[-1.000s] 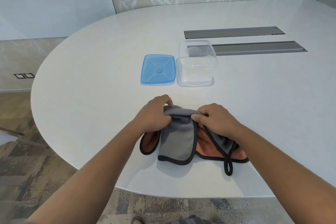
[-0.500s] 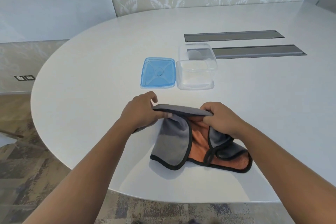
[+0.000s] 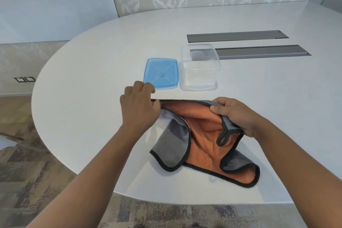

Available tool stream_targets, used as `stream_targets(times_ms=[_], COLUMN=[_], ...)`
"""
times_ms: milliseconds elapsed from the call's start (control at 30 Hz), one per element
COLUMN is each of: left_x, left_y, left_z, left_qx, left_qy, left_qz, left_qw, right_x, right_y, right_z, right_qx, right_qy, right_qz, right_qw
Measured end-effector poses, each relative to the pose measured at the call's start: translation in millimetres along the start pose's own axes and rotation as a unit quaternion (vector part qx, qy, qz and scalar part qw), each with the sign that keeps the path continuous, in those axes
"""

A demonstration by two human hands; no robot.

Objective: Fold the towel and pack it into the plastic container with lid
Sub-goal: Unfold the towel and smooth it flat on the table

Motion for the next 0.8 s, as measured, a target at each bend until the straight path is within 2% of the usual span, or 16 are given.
stream_targets(times_ms=[67, 100, 133, 200, 233, 300, 367, 467, 533, 600, 633, 667, 733, 800], left_x=[23.1, 36.1, 47.5, 61.5, 63.7, 64.2, 63.8, 63.9, 62.5, 61.0, 60.2, 59.5, 57.1, 54.0], left_y=[6.4, 10.5, 14.6, 23.8, 28.9, 36.9, 42.1, 46.1, 44.9, 43.9, 43.3, 42.6, 41.1, 39.5], left_z=[-10.0, -10.7, -6.3, 12.0, 22.0, 34.6, 43.7, 50.1, 52.1, 53.0, 53.2, 52.9, 54.1, 54.3], left_qx=[0.078, 0.057, -0.005, -0.159, -0.208, -0.244, -0.238, -0.258, -0.267, -0.259, -0.251, -0.24, -0.226, -0.223], left_qy=[0.04, 0.078, 0.104, 0.097, 0.086, 0.069, 0.07, 0.121, 0.165, 0.198, 0.216, 0.238, 0.283, 0.32], left_qz=[0.067, 0.076, 0.063, 0.025, 0.013, 0.004, 0.013, 0.015, 0.011, 0.007, 0.001, -0.007, -0.031, -0.051], left_qw=[0.994, 0.992, 0.993, 0.982, 0.974, 0.967, 0.969, 0.958, 0.949, 0.945, 0.944, 0.941, 0.932, 0.919], right_x=[2.5, 3.8, 4.8, 6.8, 7.9, 9.0, 9.8, 9.3, 5.9, -3.6, -9.0, -13.4, -13.4, -2.6], right_y=[-3.6, -5.6, -6.9, -9.3, -9.9, -10.7, -11.3, -10.2, -6.0, 4.7, 10.5, 15.2, 17.6, 13.8], right_z=[-2.8, -4.0, -4.6, -5.1, -5.1, -5.6, -7.5, -7.8, -4.0, 9.8, 20.9, 32.8, 55.4, 70.0], right_qx=[0.028, 0.044, 0.06, 0.093, 0.108, 0.139, 0.154, 0.168, 0.247, 0.328, 0.331, 0.307, 0.217, 0.142], right_qy=[0.001, 0.009, 0.023, 0.064, 0.091, 0.162, 0.224, 0.279, 0.379, 0.441, 0.434, 0.422, 0.418, 0.459], right_qz=[0.013, 0.018, 0.021, 0.022, 0.016, -0.003, -0.01, -0.004, -0.03, -0.119, -0.167, -0.193, -0.178, -0.136], right_qw=[1.0, 0.999, 0.998, 0.993, 0.99, 0.977, 0.962, 0.945, 0.891, 0.827, 0.821, 0.831, 0.864, 0.866])
Point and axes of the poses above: each hand's wrist, its own y-axis away from the middle knuckle, its own z-axis out of the palm, x = y × z, the point moved 3 cm from there along -y, towards the middle knuckle, and after that the axes turned 10 degrees about z, right-handed, at the moved point
